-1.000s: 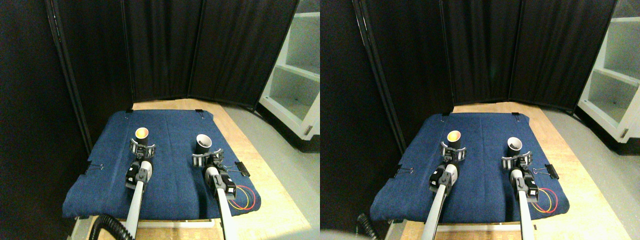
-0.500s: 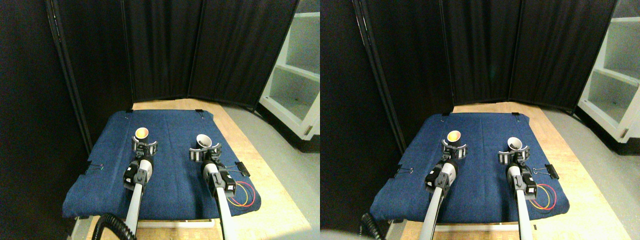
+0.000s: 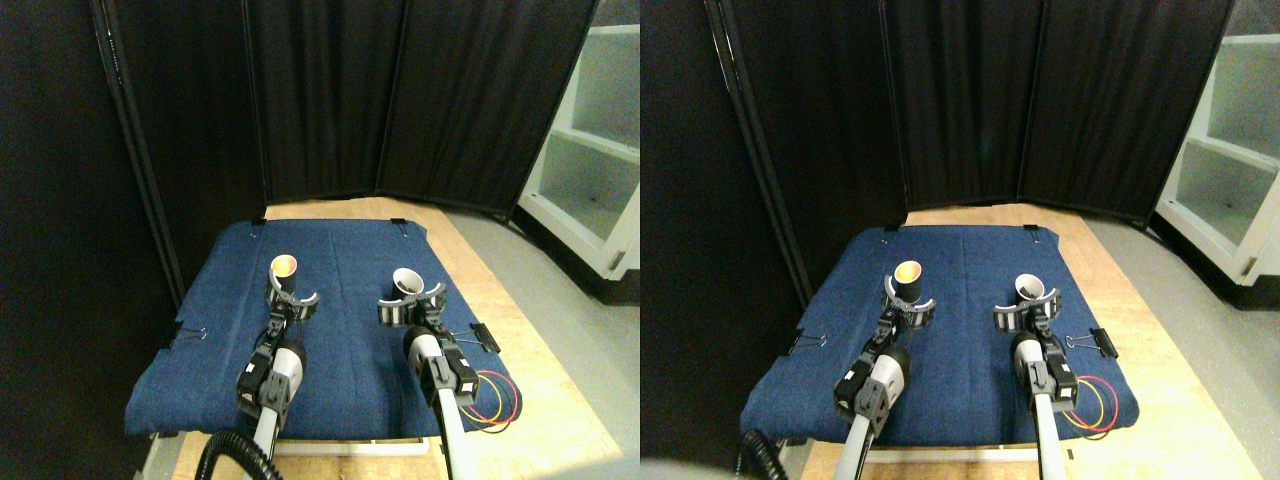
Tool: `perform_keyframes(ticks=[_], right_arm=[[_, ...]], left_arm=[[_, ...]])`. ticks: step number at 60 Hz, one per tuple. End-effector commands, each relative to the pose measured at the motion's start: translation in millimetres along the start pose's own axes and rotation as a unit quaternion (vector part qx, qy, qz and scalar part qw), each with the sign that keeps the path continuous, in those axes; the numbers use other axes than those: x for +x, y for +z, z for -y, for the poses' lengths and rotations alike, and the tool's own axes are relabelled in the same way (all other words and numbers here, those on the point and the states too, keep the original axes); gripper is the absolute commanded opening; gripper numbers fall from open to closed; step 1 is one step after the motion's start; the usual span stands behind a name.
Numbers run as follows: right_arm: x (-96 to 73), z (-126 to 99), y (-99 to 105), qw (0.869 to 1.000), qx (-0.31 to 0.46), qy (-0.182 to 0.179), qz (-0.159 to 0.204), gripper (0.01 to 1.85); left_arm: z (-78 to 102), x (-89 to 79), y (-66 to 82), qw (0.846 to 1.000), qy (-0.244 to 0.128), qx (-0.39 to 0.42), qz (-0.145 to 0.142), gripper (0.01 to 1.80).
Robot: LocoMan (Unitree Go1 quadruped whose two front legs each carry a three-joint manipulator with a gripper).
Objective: Pour (bimanual)
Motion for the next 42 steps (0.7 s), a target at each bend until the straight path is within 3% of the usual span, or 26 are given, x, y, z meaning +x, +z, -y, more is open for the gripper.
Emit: perform_keyframes(ticks=[1, 15, 24, 31, 32, 37, 42], right_arm=[[-2.8, -12.4, -3.4, 1.0, -0.001, 0.025, -0.004, 1.39], [-4.1, -18.4, -8.3, 1.0, -0.009, 0.028, -0.01, 1.4], [-6.1, -20.8, -11.2, 0.999, -0.011, 0.034, -0.017, 1.38], [-6.5, -21.7, -12.4, 0.999, -0.013, 0.035, -0.016, 1.36], [-7.1, -22.6, -13.2, 0.999, -0.018, 0.036, -0.018, 1.37], [-9.6, -24.3, -14.7, 0.998, -0.042, 0.043, -0.014, 1.37], [-10.6, -26.2, -15.5, 0.997, -0.052, 0.048, -0.01, 1.37]], left_arm=[[9.9, -2.1, 4.5, 1.0, -0.026, 0.006, 0.015, 0.84], [10.9, 0.2, 4.6, 0.999, -0.032, 0.02, 0.015, 0.86], [12.9, 0.8, 4.6, 0.994, -0.048, 0.098, 0.02, 1.01], [14.6, 1.1, 4.1, 0.988, -0.069, 0.131, 0.036, 0.93], [16.6, 0.6, 3.1, 0.985, -0.084, 0.144, 0.04, 0.85], [19.6, 0.7, 2.2, 0.976, -0.118, 0.182, 0.033, 0.81], [23.3, 0.6, 1.9, 0.946, -0.153, 0.283, 0.029, 0.8]])
